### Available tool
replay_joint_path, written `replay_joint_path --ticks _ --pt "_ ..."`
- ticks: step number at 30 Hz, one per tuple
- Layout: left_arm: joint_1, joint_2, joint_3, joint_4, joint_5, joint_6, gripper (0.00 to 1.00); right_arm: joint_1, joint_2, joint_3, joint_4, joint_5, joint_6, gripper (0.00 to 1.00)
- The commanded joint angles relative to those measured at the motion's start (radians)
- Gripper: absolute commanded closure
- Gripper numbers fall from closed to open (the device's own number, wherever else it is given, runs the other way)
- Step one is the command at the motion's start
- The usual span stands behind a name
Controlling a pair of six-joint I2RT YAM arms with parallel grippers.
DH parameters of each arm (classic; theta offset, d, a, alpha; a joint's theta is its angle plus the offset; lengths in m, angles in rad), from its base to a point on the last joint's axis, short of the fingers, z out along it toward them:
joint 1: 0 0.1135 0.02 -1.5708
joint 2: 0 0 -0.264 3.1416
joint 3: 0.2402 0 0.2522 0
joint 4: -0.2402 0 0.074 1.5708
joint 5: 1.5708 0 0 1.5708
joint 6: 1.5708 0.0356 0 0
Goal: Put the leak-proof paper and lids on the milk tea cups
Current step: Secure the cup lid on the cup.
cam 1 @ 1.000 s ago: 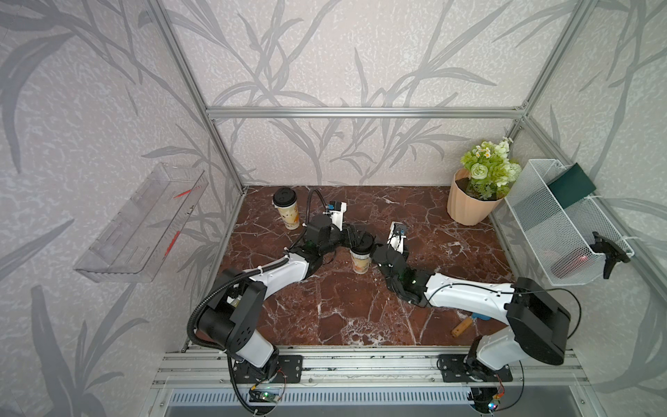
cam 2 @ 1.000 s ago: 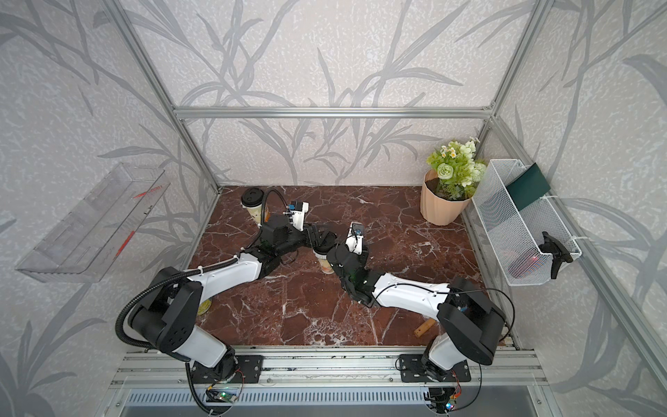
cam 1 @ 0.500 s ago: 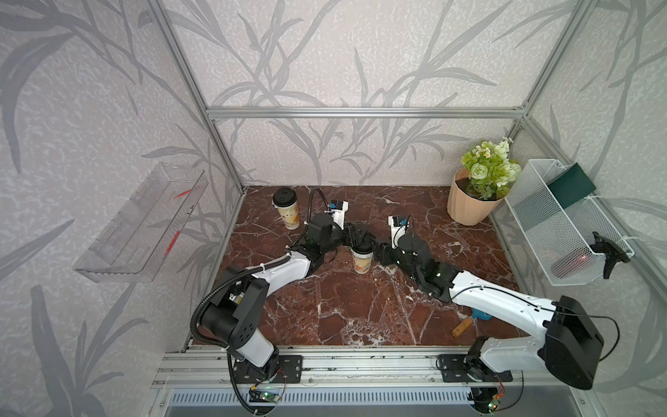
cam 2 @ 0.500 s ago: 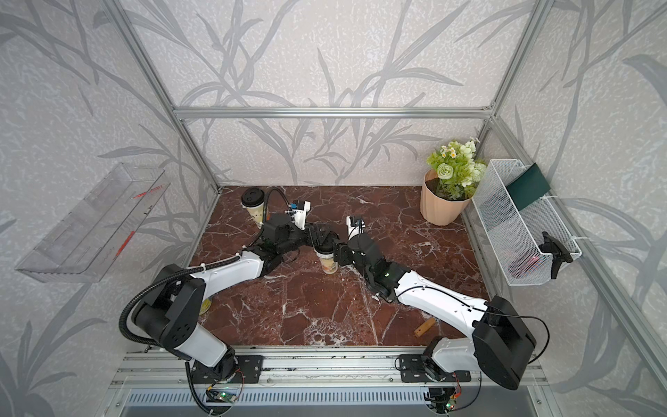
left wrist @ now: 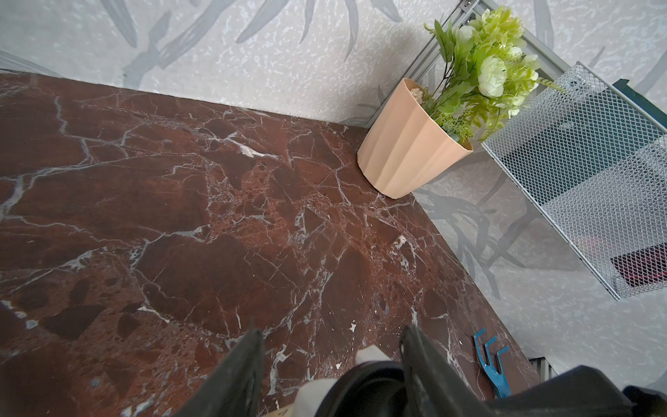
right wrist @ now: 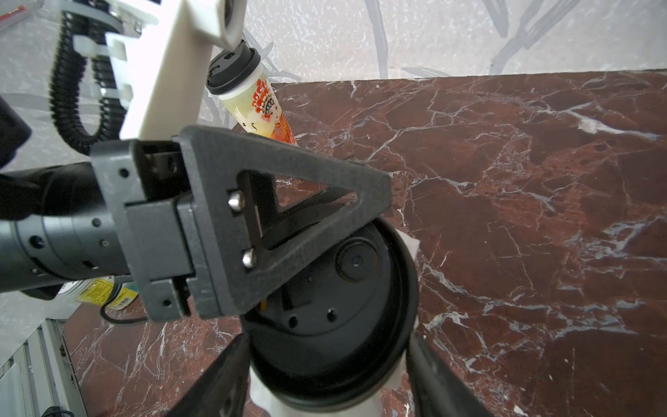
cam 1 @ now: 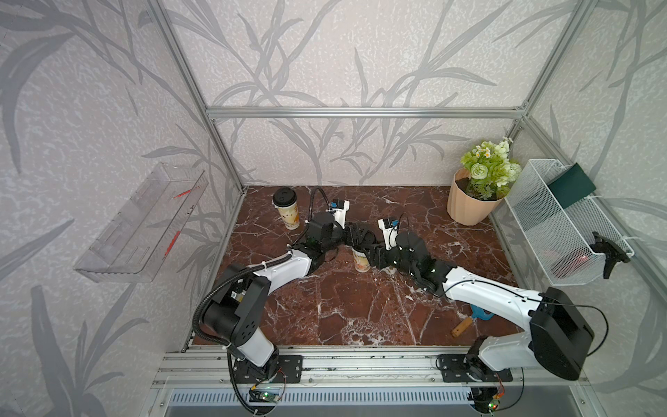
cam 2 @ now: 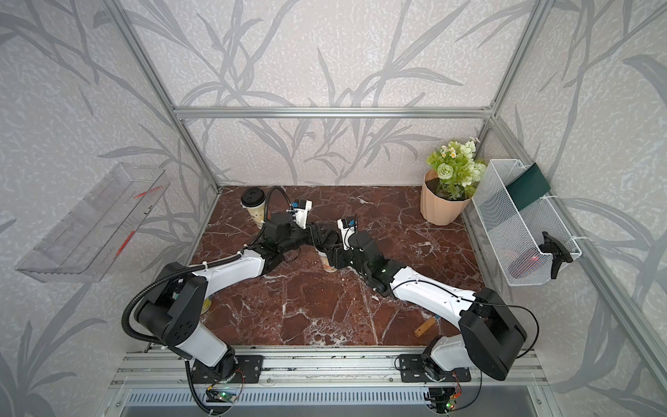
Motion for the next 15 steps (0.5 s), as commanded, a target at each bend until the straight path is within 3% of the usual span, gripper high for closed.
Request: replay_joint_path --ticks 1,15 --pt "-0.013 0.131 -0.101 -0.379 -0.041 0.126 0.39 -0.014 0.043 -0.022 0.005 0.03 0.007 0.34" --pt "-0.014 0.134 -0.098 -0.384 -0.024 0.128 0.39 -0.071 0.11 -0.207 0.299 -0.009 0.127 0.39"
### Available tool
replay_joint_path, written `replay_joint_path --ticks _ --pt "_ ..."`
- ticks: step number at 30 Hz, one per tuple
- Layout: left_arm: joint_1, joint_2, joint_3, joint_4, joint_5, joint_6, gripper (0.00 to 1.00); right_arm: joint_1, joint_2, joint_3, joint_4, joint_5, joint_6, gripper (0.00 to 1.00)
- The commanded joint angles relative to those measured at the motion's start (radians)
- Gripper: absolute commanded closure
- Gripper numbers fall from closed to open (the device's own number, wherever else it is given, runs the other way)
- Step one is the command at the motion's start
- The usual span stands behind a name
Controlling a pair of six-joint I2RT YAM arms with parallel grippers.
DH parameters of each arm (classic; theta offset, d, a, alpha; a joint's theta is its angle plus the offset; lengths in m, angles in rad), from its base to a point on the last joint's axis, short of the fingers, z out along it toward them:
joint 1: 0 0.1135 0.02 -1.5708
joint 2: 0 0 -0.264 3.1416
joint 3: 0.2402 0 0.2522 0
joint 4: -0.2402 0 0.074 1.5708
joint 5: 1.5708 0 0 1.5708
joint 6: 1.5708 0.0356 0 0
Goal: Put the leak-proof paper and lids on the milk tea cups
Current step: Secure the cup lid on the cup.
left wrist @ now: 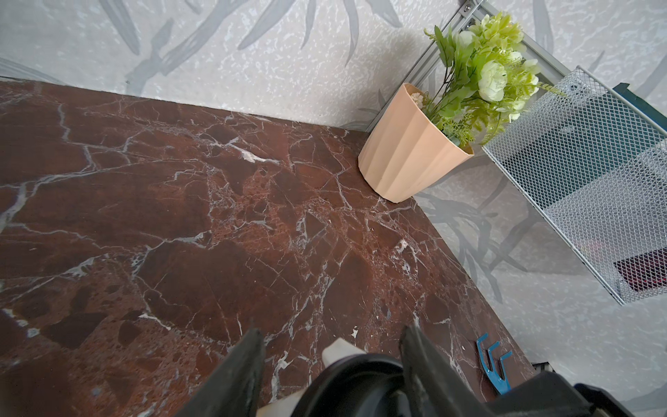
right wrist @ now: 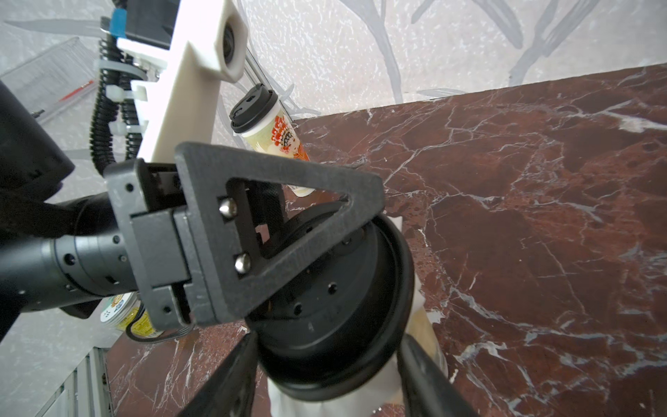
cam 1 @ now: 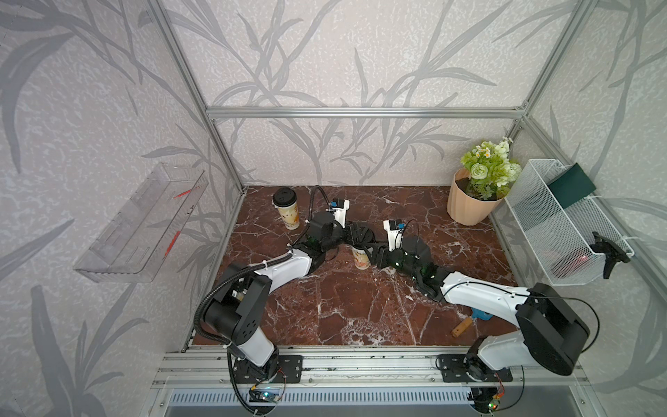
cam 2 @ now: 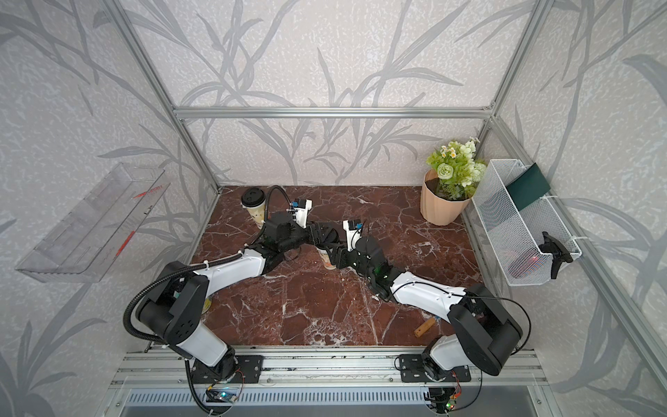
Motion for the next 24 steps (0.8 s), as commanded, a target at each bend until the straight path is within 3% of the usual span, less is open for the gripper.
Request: replay_joint_path --ticks 1,13,15,18,24 --pt "-0.015 0.125 -0.1 -0.401 -0.017 0.128 0.39 -0.035 0.073 -0.071 -0.018 0.065 0.054 0.39" --pt "-0.019 0.143 -0.077 -0.419 -0.005 0.134 0.39 -0.092 0.137 -0.165 0.127 0.068 0.206 0.42" --pt "-0.018 0.147 -0.075 -0.418 -0.002 0.134 0.39 -0.096 0.157 -0.175 0.155 0.061 0.219 0.44" --pt "-0.018 0.15 -0.075 -0.418 -0.002 0.134 0.39 -0.096 0.194 -0.204 0.24 0.049 0.257 0.55" --pt "-0.019 0.156 -0.073 -0.422 -0.001 0.137 0.4 -0.093 0.227 -0.241 0.311 0.053 0.293 0.56"
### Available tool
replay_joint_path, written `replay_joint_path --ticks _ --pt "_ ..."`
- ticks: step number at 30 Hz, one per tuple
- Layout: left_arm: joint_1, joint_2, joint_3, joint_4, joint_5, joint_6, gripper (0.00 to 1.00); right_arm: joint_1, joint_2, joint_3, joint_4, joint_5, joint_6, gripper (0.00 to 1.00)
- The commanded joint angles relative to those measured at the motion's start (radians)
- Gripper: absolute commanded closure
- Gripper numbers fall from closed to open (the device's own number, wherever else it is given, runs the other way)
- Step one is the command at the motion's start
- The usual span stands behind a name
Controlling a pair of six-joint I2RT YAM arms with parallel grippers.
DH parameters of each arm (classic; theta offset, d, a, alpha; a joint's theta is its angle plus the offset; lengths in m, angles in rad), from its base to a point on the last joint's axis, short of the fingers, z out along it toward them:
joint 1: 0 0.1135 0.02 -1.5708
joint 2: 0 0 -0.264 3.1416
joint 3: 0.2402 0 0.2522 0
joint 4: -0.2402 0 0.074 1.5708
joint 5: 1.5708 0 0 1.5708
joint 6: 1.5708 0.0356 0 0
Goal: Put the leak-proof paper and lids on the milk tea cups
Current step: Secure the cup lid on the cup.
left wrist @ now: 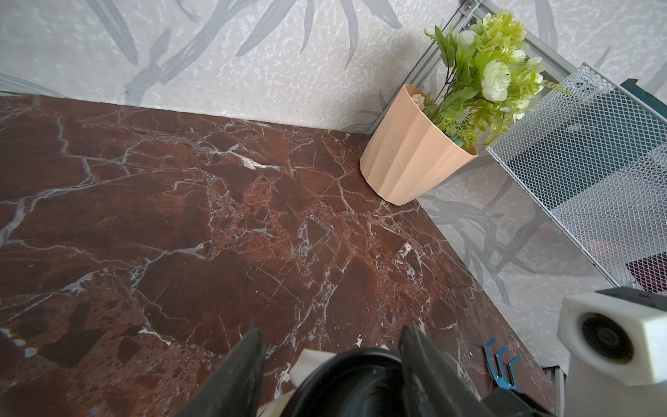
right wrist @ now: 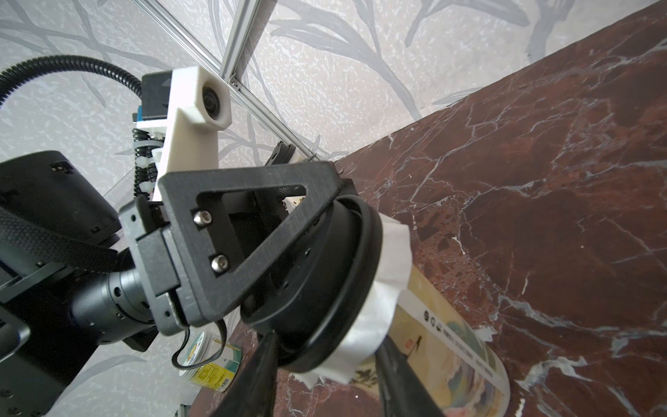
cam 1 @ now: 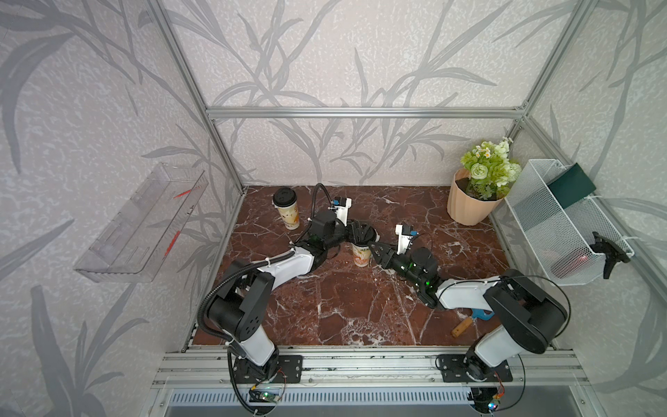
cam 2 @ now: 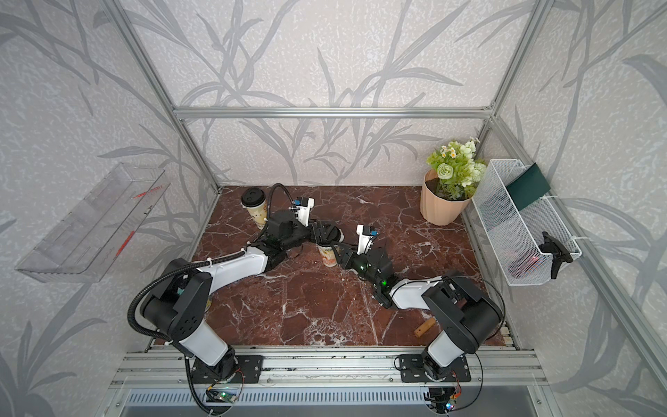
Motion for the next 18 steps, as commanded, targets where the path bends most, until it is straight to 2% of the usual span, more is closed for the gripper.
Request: replay_joint_path --ticks 1,5,10,13,18 --pt "-0.013 0.126 -0.107 -0.42 0.0 0.116 0.39 -0.034 0.065 -0.052 -0.225 0.112 0.007 0.56" --pt "-0.014 0.127 -0.107 -0.422 -0.003 0.115 0.4 -0.035 -0.009 0.007 -0.318 0.089 -0.029 0.54" --pt "-0.013 0.132 -0.103 -0.423 0.0 0.116 0.4 -0.052 -0.127 0.112 -0.521 0.082 -0.068 0.49" --pt "-0.013 0.137 -0.1 -0.422 0.006 0.115 0.39 -0.065 -0.138 0.164 -0.596 0.098 -0.088 0.5" --pt "-0.013 0.137 -0.099 -0.423 0.007 0.118 0.39 -0.075 -0.108 0.204 -0.611 0.069 -0.095 0.51"
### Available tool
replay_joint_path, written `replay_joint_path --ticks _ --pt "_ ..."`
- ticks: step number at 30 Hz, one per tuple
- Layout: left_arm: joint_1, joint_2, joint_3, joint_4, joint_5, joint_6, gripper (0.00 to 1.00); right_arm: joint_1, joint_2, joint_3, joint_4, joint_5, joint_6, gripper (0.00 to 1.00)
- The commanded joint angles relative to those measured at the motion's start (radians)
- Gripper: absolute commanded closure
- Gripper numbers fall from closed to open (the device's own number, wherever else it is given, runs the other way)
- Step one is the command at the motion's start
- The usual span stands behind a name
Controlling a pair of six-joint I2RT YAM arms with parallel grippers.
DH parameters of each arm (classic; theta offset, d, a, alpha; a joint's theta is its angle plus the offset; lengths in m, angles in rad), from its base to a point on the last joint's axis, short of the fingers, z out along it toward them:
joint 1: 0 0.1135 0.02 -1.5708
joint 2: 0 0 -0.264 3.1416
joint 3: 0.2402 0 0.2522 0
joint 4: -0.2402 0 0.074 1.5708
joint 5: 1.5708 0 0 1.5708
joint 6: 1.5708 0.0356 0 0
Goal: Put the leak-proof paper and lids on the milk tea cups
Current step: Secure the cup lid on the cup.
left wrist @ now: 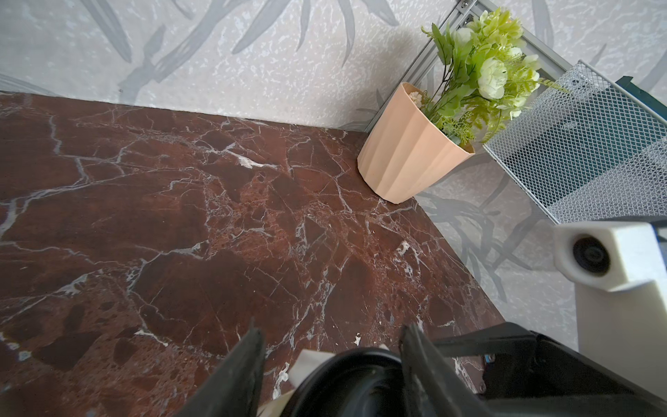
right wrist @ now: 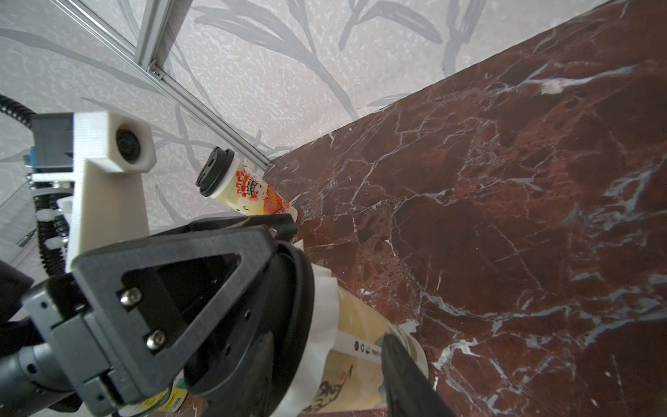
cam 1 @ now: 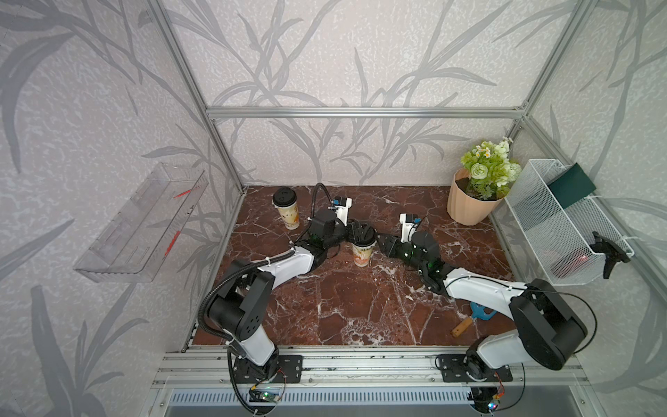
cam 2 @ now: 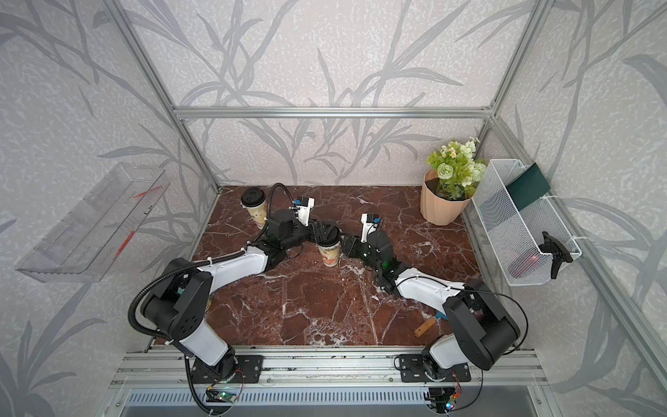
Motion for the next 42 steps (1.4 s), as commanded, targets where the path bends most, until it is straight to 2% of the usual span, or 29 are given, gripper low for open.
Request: replay_joint_path --ticks 1,6,13,20,31,37,42 --pt "-0.017 0.133 -0.104 -0.423 -0.002 0.114 0.39 -0.009 0.036 0.021 -0.104 0.01 -0.027 0.51" --pt "-0.016 0.138 -0.102 -0.423 0.001 0.116 0.39 -0.008 0.068 0.017 -0.092 -0.005 -0.026 0.52" --pt "-0.017 0.136 -0.104 -0.421 0.0 0.114 0.4 0.027 0.104 -0.049 -0.169 0.099 -0.063 0.55" --pt "-0.016 0.147 -0.107 -0.413 0.001 0.108 0.4 0.059 0.152 -0.128 -0.131 0.126 -0.061 0.56" --pt "-0.016 0.142 -0.108 -0.413 0.004 0.108 0.4 0.102 0.178 -0.16 -0.125 0.164 -0.055 0.57" --pt "-0.011 0.112 -0.081 -0.438 0.025 0.095 0.4 0.094 0.014 -0.035 -0.283 0.188 -0.156 0.51" --pt "-0.004 0.061 0.008 -0.541 -0.001 0.095 0.39 0.07 -0.057 0.101 -0.41 0.189 -0.225 0.46"
